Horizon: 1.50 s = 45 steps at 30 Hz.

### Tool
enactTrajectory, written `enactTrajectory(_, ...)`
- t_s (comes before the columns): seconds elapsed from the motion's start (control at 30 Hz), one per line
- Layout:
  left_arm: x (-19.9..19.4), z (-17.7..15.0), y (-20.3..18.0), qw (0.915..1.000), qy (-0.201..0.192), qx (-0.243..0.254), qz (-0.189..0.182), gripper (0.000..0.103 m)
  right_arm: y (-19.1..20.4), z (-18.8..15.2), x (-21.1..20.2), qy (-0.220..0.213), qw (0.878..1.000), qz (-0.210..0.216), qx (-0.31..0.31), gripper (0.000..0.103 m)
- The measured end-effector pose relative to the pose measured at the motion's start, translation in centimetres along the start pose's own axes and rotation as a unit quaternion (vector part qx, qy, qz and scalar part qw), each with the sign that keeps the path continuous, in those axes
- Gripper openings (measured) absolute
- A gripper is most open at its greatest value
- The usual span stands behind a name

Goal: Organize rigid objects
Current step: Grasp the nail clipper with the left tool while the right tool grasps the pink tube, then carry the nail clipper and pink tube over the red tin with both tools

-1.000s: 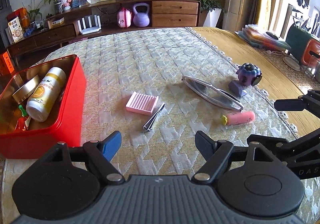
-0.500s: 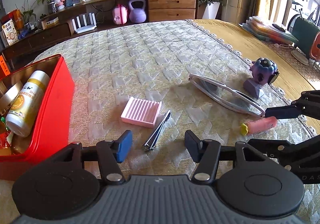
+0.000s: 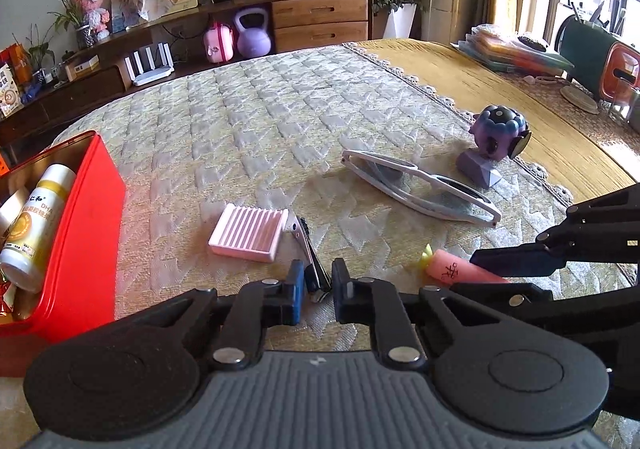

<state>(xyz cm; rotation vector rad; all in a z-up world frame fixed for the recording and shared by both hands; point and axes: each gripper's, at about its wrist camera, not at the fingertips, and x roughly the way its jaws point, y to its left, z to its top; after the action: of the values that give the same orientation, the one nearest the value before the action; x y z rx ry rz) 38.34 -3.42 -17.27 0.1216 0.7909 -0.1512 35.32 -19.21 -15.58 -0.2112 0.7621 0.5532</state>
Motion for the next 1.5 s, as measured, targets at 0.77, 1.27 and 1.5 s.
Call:
enactTrajectory(0.77,-7.5,-3.2,6.0,0.9896,0.020,-0.140,-0.026,0.011,5.2,0.0,-6.4,-0.029,0.996,0.020,0.079,0.015)
enactTrajectory(1.27,-13.8,-6.0,12.1,0.9766,0.026,-0.211,-0.032,0.011,10.4,2.4,-9.0,-0.031,0.995,0.052,0.078,0.015)
enactTrajectory(1.5,-16.4,-4.6,15.2,0.9757,0.005,-0.218,-0.025,0.011,12.5,5.0,-8.4,-0.035,0.996,0.060,0.059,0.015)
